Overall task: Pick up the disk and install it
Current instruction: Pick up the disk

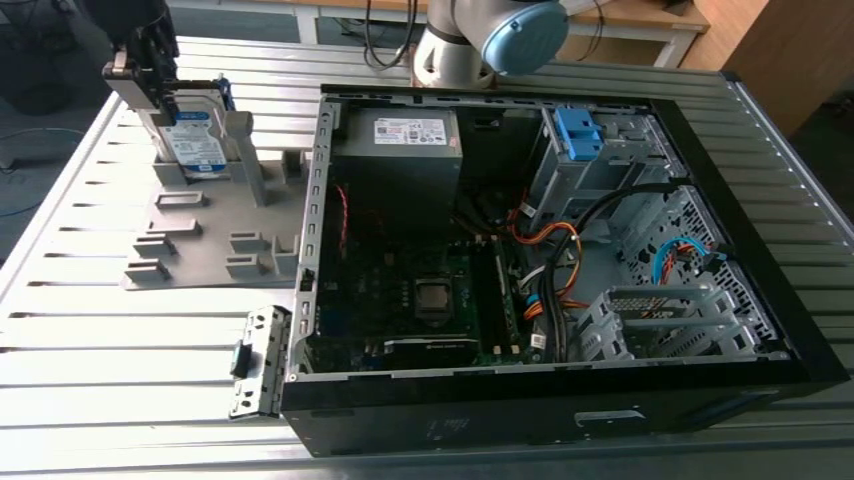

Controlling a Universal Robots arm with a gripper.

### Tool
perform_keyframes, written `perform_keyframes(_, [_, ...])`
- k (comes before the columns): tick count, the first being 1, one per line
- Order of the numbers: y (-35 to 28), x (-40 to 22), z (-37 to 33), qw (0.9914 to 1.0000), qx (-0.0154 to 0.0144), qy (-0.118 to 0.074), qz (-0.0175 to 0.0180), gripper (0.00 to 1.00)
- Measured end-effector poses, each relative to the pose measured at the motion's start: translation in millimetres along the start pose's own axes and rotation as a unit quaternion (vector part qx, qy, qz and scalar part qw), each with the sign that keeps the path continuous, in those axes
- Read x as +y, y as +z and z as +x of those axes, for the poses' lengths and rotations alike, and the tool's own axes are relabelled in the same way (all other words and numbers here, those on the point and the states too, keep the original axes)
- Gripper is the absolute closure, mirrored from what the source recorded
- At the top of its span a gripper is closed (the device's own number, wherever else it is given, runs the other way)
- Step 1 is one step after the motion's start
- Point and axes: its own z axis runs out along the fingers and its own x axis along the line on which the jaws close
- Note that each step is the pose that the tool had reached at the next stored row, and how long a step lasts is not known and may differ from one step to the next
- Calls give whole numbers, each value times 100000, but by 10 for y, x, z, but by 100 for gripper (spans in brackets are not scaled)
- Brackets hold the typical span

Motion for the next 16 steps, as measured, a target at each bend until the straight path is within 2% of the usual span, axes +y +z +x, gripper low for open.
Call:
perform_keyframes(4, [2,0,0,100000,0,1,-3,47])
perform_keyframes(7, [2,0,0,100000,6,1,-6,64])
perform_keyframes(16, [12,-1,0,100000,1,-1,-1,64])
